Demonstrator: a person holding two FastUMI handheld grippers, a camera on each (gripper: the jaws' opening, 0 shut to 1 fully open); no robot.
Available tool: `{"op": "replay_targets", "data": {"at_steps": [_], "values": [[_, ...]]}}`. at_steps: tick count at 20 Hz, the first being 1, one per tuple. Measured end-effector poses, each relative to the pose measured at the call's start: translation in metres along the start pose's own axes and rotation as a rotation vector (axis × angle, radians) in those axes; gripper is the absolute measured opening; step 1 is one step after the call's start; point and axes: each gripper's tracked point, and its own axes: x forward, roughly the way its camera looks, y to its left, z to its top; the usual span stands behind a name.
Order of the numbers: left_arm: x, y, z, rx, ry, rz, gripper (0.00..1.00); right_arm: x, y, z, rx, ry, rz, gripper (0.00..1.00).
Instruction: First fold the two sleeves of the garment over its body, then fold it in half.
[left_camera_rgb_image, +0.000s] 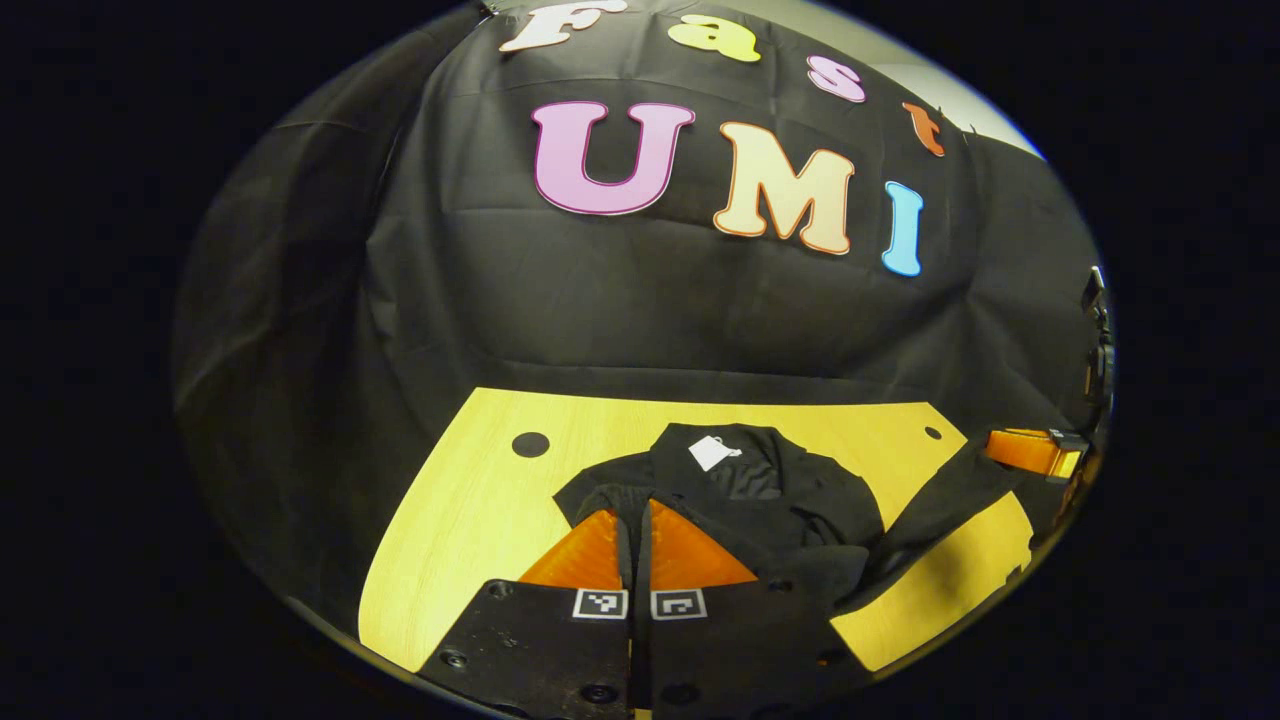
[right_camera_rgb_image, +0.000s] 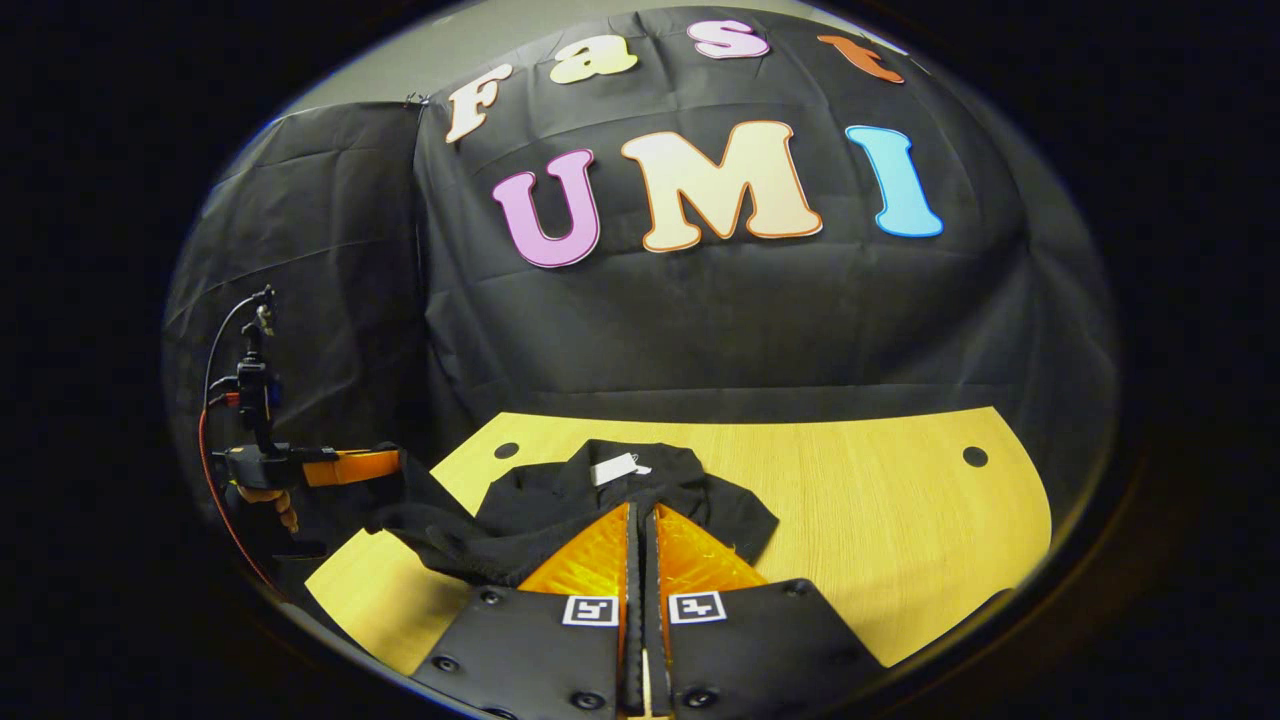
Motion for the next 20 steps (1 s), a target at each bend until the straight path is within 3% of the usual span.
{"op": "replay_targets", "data": {"at_steps": [8, 14, 15, 16, 19, 20], "values": [[0.038, 0.008, 0.011, 0.049, -0.037, -0.021, 0.00, 0.040, -0.030, 0.015, 0.028, 0.006, -0.085, 0.04], [0.072, 0.025, -0.004, 0.057, 0.004, 0.005, 0.00, 0.065, -0.057, 0.008, 0.064, 0.060, -0.200, 0.04], [0.074, 0.030, -0.005, 0.075, 0.003, 0.038, 0.00, 0.067, -0.061, 0.006, 0.079, 0.068, -0.233, 0.04], [0.076, 0.036, -0.001, 0.089, -0.023, 0.062, 0.00, 0.067, -0.065, 0.008, 0.078, 0.058, -0.271, 0.27], [0.065, 0.035, 0.051, 0.101, -0.201, 0.096, 0.87, 0.046, -0.067, 0.038, 0.034, -0.067, -0.359, 0.94], [0.056, 0.027, 0.070, 0.088, -0.272, 0.080, 0.96, 0.037, -0.061, 0.049, 0.025, -0.111, -0.370, 0.94]]}}
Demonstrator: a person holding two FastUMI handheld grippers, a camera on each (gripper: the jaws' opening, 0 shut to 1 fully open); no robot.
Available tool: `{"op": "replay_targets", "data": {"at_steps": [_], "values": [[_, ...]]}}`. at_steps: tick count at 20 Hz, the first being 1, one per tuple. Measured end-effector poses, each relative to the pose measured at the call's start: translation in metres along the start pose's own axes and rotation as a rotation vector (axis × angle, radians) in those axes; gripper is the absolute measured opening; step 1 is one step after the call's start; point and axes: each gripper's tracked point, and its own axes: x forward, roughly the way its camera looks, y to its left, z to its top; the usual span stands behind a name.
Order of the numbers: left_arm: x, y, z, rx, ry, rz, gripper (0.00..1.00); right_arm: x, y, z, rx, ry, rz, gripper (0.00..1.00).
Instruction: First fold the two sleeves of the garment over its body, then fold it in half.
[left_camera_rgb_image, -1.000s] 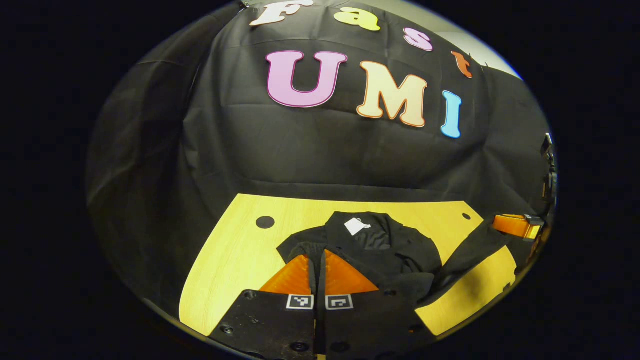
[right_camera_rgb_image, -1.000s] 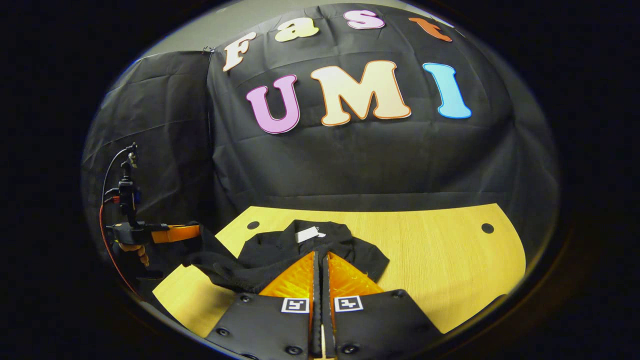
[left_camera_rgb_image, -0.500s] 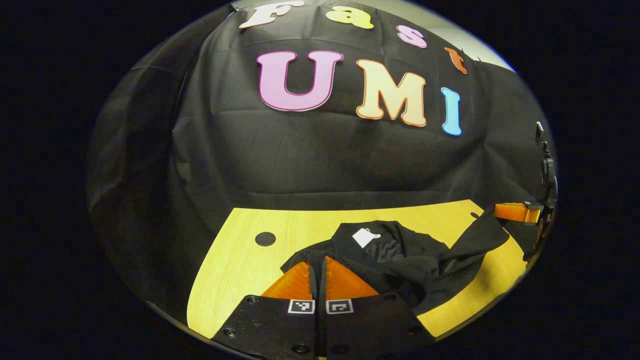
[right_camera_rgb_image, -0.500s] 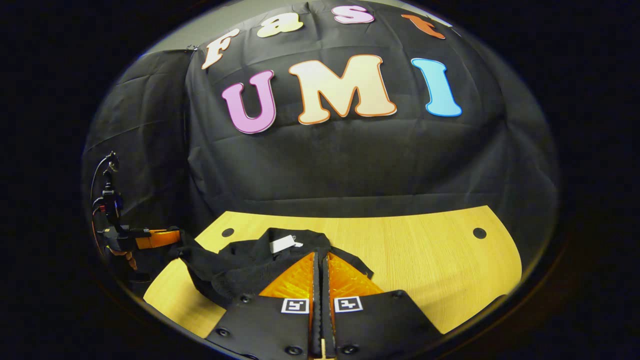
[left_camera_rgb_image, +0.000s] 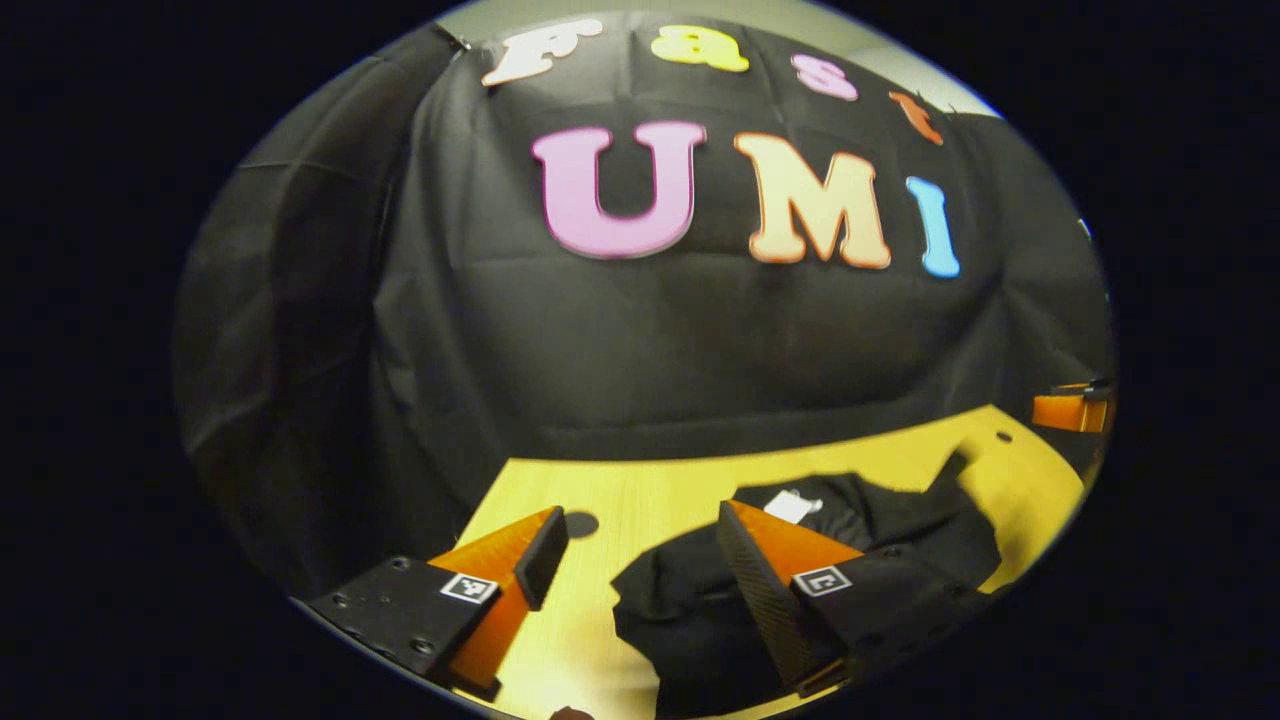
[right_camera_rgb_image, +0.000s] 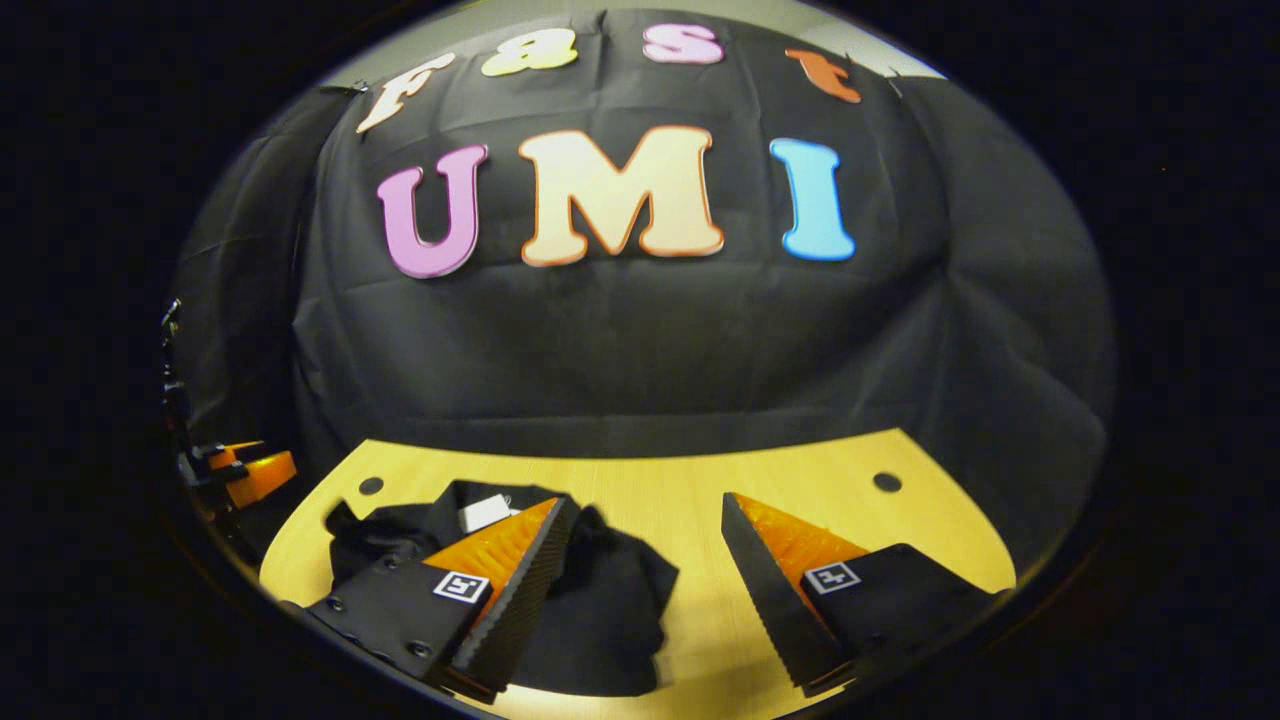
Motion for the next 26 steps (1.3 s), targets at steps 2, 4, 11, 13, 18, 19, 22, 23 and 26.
{"op": "replay_targets", "data": {"at_steps": [2, 4, 11, 13, 18, 19, 22, 23, 26], "values": [[-0.018, -0.007, 0.027, -0.010, -0.064, -0.013, 0.99, -0.024, 0.002, 0.019, 0.010, -0.078, -0.002, 0.98], [-0.042, -0.008, 0.038, -0.012, -0.078, -0.001, 0.98, -0.049, 0.003, 0.030, 0.022, -0.144, 0.016, 0.98], [-0.149, -0.023, 0.078, -0.022, -0.203, 0.083, 0.92, -0.157, -0.011, 0.018, -0.005, -0.294, 0.092, 0.94], [-0.179, -0.035, 0.080, -0.008, -0.217, 0.094, 0.92, -0.189, -0.013, 0.008, -0.002, -0.317, 0.124, 0.97], [-0.250, -0.064, 0.090, -0.015, -0.255, 0.098, 0.93, -0.262, -0.032, -0.004, 0.044, -0.372, 0.162, 0.97], [-0.262, -0.069, 0.090, -0.021, -0.261, 0.098, 0.92, -0.275, -0.036, -0.007, 0.051, -0.380, 0.164, 0.97], [-0.291, -0.086, 0.096, -0.043, -0.274, 0.080, 0.93, -0.312, -0.044, -0.016, 0.052, -0.400, 0.177, 0.94], [-0.299, -0.092, 0.096, -0.038, -0.274, 0.069, 0.93, -0.323, -0.048, -0.017, 0.045, -0.414, 0.176, 0.96], [-0.319, -0.104, 0.104, -0.005, -0.293, 0.058, 0.92, -0.347, -0.057, -0.025, 0.052, -0.430, 0.174, 0.96]]}}
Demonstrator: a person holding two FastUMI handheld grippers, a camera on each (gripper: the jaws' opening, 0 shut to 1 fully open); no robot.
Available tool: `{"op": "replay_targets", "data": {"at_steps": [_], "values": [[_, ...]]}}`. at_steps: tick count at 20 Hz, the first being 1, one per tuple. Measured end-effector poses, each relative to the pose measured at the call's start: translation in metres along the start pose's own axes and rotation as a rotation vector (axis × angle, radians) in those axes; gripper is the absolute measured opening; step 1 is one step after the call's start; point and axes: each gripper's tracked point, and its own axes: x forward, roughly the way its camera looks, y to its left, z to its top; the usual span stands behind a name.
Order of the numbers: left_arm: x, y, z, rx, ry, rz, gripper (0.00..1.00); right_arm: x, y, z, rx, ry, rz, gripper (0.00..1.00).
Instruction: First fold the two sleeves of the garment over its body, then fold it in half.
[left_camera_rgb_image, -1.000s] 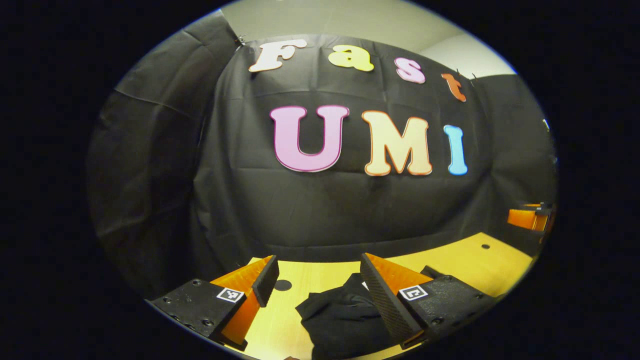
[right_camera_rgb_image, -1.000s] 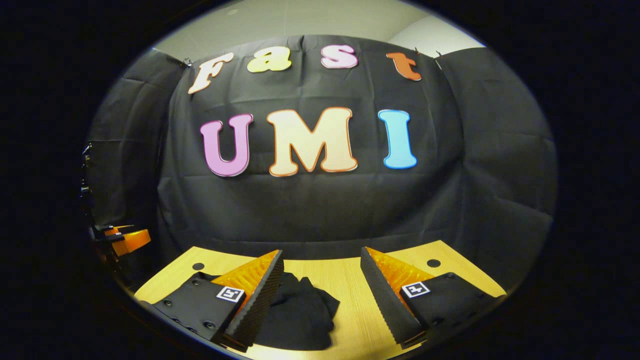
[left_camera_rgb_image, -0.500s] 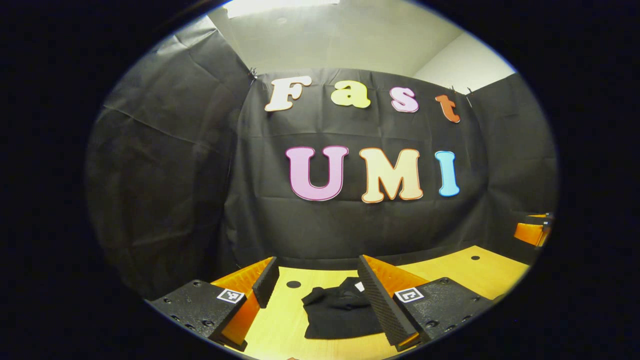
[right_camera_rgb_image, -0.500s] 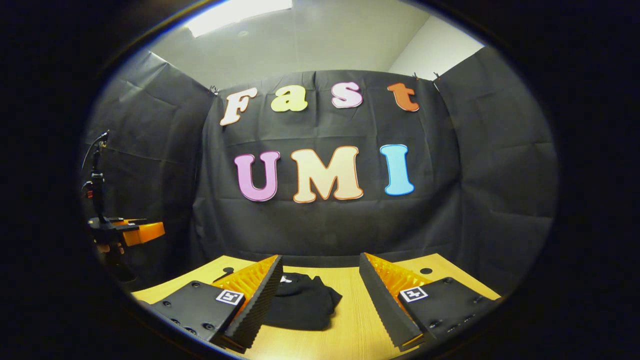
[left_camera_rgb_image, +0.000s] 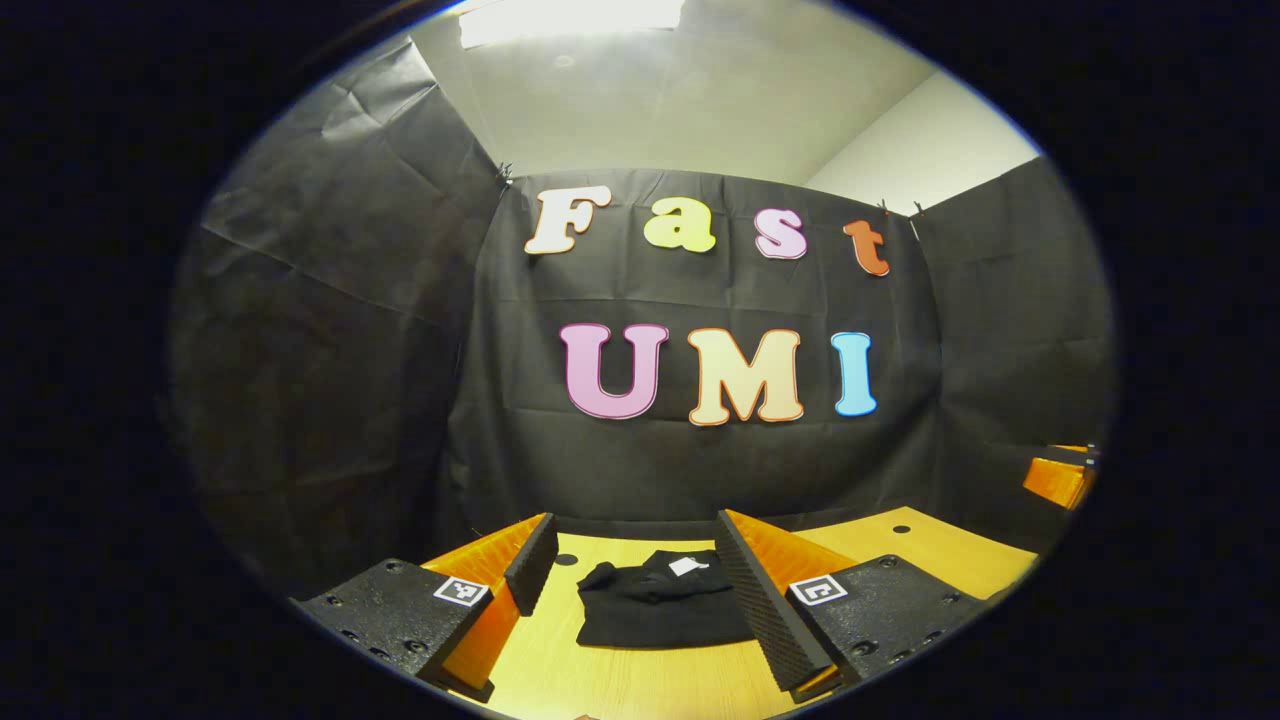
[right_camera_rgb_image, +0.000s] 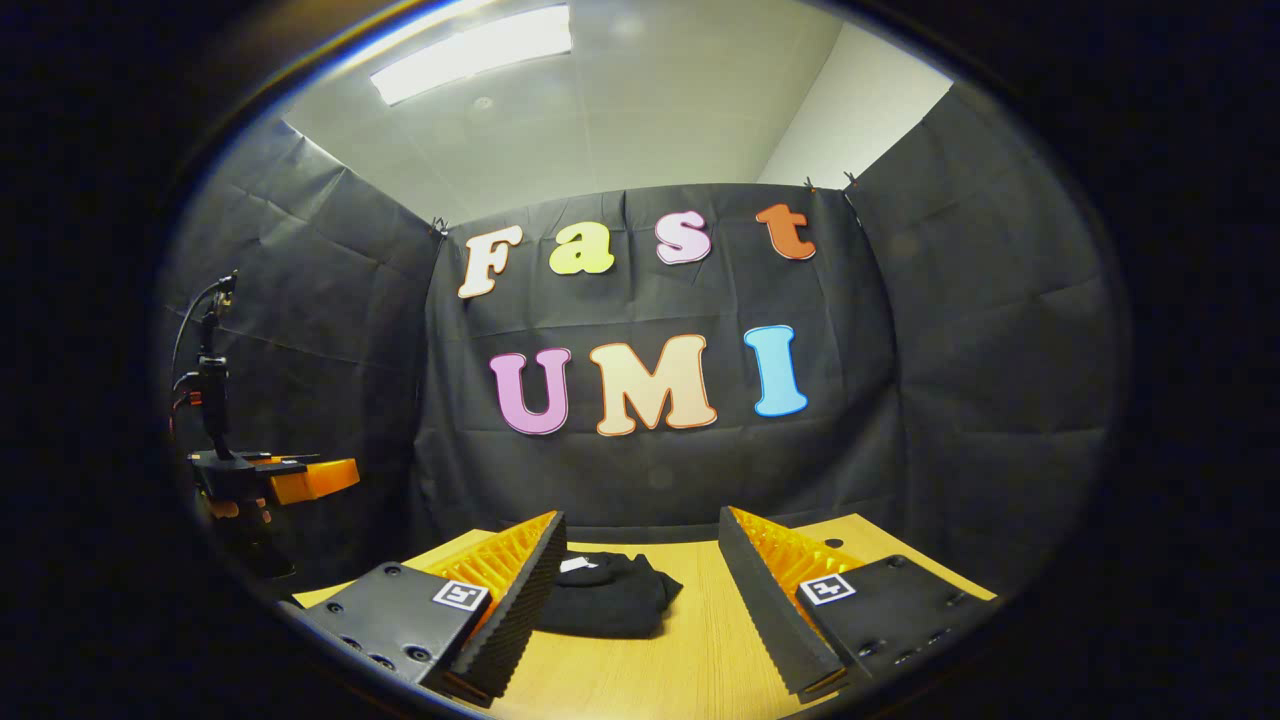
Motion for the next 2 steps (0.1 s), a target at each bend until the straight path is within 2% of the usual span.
{"op": "replay_targets", "data": {"at_steps": [1, 2], "values": [[-0.0047, -0.0048, 0.0033, 0.006, -0.008, -0.005, 0.93, -0.0068, -0.0027, -0.0029, 0.007, 0.008, -0.003, 0.94], [-0.0088, -0.0081, 0.0059, 0.007, -0.014, -0.010, 0.92, -0.0135, -0.0050, -0.0040, 0.015, 0.012, -0.003, 0.96]]}}
